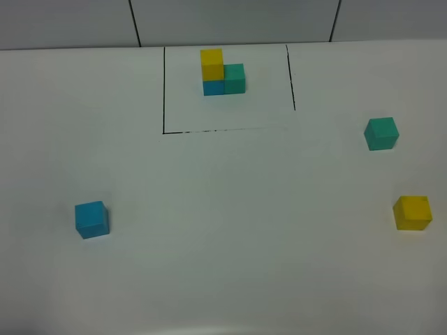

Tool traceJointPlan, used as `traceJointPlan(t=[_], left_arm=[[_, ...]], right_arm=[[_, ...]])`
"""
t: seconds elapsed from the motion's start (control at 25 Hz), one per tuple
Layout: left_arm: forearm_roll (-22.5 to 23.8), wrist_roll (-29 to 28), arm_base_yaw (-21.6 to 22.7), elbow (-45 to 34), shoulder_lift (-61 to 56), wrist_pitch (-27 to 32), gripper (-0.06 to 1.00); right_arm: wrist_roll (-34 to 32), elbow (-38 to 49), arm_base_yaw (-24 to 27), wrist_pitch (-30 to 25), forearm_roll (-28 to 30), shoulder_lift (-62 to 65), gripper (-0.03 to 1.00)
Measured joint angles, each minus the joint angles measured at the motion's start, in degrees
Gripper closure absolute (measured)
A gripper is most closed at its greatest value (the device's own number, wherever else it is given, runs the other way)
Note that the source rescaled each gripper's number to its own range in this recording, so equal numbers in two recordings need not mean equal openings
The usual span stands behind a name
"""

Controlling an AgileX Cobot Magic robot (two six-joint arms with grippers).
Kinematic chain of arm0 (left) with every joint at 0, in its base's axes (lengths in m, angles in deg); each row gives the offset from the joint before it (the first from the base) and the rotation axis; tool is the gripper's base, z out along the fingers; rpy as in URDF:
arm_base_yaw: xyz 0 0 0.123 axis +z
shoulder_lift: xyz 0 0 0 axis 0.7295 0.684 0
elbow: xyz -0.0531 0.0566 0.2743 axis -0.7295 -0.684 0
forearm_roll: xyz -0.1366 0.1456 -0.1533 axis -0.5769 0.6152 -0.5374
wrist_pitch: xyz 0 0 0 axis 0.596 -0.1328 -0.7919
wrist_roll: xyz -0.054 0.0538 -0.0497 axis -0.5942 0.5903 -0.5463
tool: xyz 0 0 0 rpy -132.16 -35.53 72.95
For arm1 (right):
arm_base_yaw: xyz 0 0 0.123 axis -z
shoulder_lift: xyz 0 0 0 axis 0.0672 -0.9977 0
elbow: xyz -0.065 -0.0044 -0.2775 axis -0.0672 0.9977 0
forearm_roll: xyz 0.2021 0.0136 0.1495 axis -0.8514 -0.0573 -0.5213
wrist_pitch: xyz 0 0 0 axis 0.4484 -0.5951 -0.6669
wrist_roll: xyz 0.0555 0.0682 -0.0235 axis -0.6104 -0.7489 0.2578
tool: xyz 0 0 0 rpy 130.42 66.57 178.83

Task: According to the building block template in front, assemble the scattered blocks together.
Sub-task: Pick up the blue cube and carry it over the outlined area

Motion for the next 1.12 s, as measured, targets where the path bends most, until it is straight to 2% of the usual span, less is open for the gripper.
traceJointPlan(t=[0.2,0.28,0.36,0.56,0.6,0.68,0.8,0.92,1.12], left_arm=[[0.00,0.14,0.00,0.00,0.12,0.00,0.88],[0.00,1.11,0.00,0.06,0.98,-0.11,0.79],[0.00,2.76,0.00,0.33,2.74,-0.59,0.65],[-0.16,4.77,0.00,0.90,9.50,-5.89,0.13],[-0.37,4.83,0.00,1.02,11.01,-7.49,0.05],[-0.56,5.01,0.00,1.20,15.20,-10.58,-0.03],[-2.09,6.35,0.00,1.35,22.29,-14.03,-0.05],[-6.77,8.98,0.00,3.43,30.35,-15.08,-0.03],[-11.94,11.81,0.00,9.82,45.83,-15.51,-0.01]], right_arm=[[0.00,0.00,0.00,0.00,0.00,0.00,0.22],[0.00,0.00,0.00,0.00,0.00,0.00,0.22],[0.00,0.00,0.00,0.00,0.00,0.00,0.22],[0.00,0.00,0.00,0.00,0.00,0.00,0.22],[0.00,0.00,0.00,0.00,0.00,0.00,0.22],[0.00,0.00,0.00,0.00,0.00,0.00,0.22],[0.00,0.00,0.00,0.00,0.00,0.00,0.22],[0.00,0.00,0.00,0.00,0.00,0.00,0.22],[0.00,0.00,0.00,0.00,0.00,0.00,0.22]])
